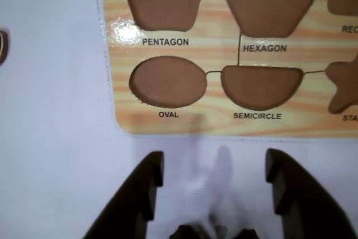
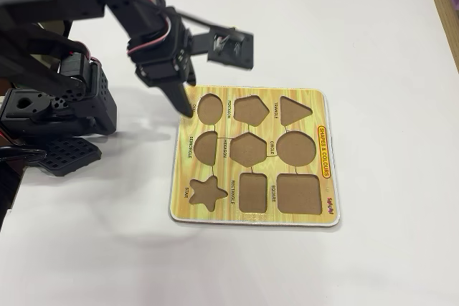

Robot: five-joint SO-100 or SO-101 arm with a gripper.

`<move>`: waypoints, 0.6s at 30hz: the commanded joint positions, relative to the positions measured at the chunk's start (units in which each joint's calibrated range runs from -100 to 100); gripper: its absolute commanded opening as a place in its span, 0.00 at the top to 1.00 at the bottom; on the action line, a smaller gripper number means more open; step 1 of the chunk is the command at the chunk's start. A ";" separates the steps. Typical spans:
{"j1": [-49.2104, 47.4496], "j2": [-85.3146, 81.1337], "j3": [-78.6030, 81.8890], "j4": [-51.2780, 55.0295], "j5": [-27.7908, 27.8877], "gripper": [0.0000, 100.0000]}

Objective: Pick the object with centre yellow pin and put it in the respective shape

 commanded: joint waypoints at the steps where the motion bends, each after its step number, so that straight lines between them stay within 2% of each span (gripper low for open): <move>1: -5.05 5.91 -7.73 -0.38 0.24 0.79; 9: -15.98 18.04 -17.90 -0.38 0.24 0.79; 18: -23.11 27.75 -28.15 -0.38 0.24 0.79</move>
